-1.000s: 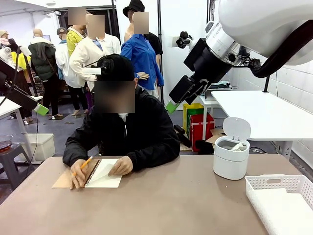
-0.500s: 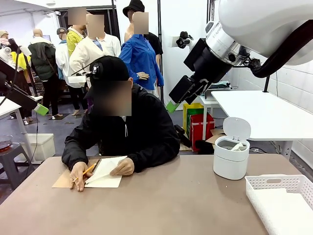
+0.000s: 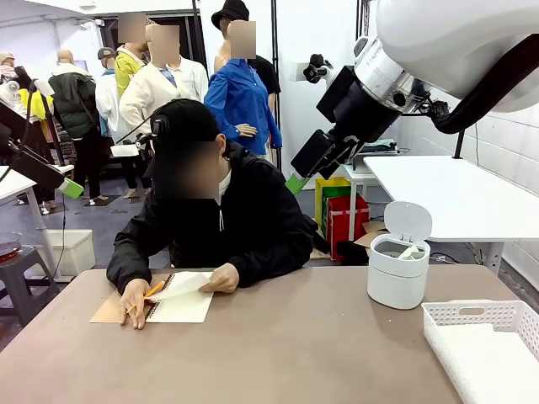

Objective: Sort the paper based on its condition.
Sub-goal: If a person hands you a paper, place it in the Organizing basket , and if it's crumpled, put it in the Trash can.

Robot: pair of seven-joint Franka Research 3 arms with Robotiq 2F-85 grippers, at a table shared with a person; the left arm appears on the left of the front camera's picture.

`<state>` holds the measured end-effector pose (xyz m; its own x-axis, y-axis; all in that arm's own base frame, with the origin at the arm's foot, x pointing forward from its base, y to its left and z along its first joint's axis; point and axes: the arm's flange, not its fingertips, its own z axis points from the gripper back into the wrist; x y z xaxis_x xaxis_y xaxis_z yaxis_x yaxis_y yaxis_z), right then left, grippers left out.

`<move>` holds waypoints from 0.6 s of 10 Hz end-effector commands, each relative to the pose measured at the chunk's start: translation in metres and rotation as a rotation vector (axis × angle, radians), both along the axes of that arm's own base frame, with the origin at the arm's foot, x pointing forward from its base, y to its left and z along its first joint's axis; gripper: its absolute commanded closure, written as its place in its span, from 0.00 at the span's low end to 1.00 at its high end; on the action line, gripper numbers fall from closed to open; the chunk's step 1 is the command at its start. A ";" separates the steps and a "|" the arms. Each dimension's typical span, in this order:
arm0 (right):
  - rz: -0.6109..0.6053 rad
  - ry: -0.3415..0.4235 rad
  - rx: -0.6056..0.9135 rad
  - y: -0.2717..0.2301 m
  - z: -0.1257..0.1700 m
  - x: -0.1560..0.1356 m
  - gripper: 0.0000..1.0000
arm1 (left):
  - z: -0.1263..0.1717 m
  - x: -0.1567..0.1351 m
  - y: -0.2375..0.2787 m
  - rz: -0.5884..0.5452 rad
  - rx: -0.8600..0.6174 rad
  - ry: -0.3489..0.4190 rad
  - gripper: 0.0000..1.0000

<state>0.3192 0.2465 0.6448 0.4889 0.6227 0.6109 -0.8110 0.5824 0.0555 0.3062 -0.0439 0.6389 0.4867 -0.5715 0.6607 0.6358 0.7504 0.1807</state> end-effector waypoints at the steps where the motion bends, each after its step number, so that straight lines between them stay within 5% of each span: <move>1: -0.004 0.000 0.002 0.000 0.000 0.000 0.00 | -0.001 0.000 0.000 0.000 0.000 0.003 0.00; 6: -0.004 0.000 0.002 0.000 0.000 0.000 0.00 | -0.001 0.000 0.000 0.000 0.000 0.003 0.00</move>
